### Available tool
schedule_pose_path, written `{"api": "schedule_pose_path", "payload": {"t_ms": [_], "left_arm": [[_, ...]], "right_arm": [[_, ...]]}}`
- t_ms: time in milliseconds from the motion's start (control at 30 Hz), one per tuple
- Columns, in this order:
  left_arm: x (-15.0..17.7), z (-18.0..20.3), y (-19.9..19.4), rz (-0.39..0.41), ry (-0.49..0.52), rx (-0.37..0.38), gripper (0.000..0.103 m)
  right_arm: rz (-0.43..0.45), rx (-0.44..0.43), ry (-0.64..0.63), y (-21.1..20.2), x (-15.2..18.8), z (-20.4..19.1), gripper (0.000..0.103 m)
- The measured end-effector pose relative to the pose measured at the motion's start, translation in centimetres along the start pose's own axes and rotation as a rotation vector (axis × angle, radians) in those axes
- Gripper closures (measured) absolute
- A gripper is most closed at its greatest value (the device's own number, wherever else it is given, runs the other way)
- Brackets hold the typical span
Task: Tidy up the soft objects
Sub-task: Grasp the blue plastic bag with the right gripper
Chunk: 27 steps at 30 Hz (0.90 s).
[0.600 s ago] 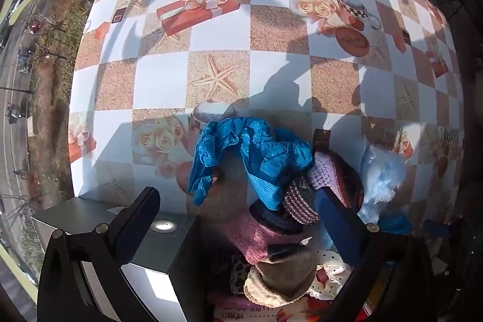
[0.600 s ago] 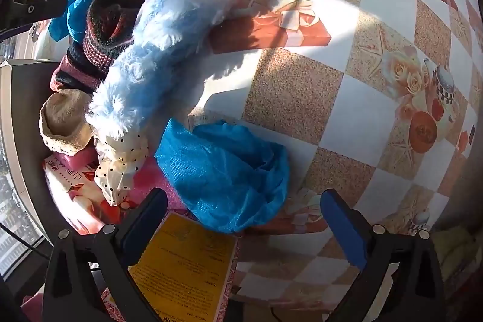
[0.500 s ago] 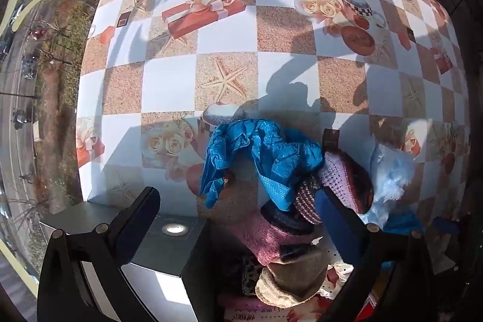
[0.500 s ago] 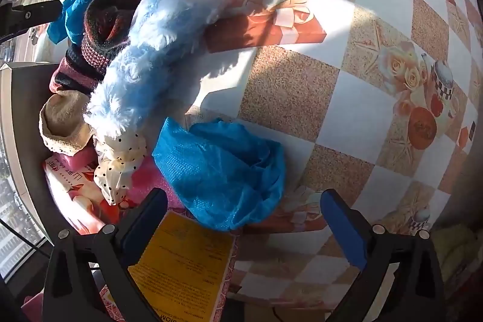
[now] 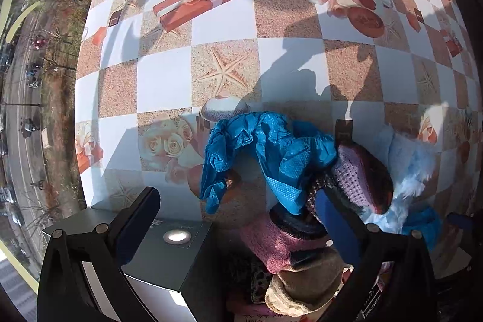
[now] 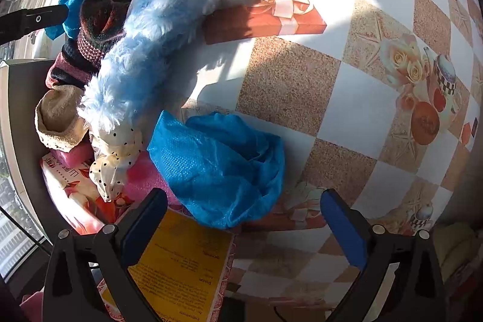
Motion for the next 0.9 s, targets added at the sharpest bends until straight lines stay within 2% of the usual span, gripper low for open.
{"api": "schedule_pose_path", "payload": {"t_ms": [167, 233, 367, 467, 500, 567, 633, 700, 833, 900], "left_arm": [[-1.0, 0.9, 1.7, -0.014, 0.01, -0.002, 0.0], [-1.4, 2.3, 2.9, 0.013, 0.008, 0.017, 0.0], [-2.5, 2.9, 4.3, 0.04, -0.014, -0.031, 0.0], [-4.1, 1.6, 4.7, 0.074, -0.074, -0.077, 0.0], [-4.4, 1.1, 4.7, 0.077, -0.089, -0.069, 0.0], [-4.5, 0.4, 4.2, 0.098, -0.109, -0.019, 0.0], [-4.3, 0.3, 3.8, 0.115, -0.11, 0.028, 0.0], [-4.0, 0.5, 3.9, 0.121, -0.099, 0.052, 0.0], [-5.1, 2.0, 5.2, 0.133, -0.097, 0.05, 0.0], [-5.6, 3.1, 6.8, 0.093, -0.094, 0.054, 0.0]], "right_arm": [[-0.051, 0.072, -0.016, 2.1, -1.5, -0.4, 0.001], [-0.063, 0.121, -0.026, 2.7, -1.9, 0.0, 0.001], [-0.022, 0.225, -0.007, 2.4, -1.9, 1.8, 0.001], [0.041, 0.266, 0.094, 0.8, -1.5, 5.6, 0.001], [0.06, 0.252, 0.132, 0.2, -1.4, 6.7, 0.001], [0.12, 0.16, 0.193, -1.3, -0.9, 8.5, 0.001], [0.17, 0.073, 0.21, -2.4, -0.3, 9.2, 0.001], [0.208, 0.023, 0.214, -3.0, 0.1, 9.2, 0.001], [0.21, 0.001, 0.192, -3.5, -0.5, 9.8, 0.001], [0.201, 0.059, 0.177, -2.7, -1.1, 8.2, 0.001]]}}
Point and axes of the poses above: each gripper's, at about its wrist camera, not at the fingertips, and y roughly the way its jaws point, z to its right, x to its underside, the point moved 3 cm from there along y, roughly the way its jaws point, and after that the axes turned 15 degrees about -x, right-handed, at the moved point
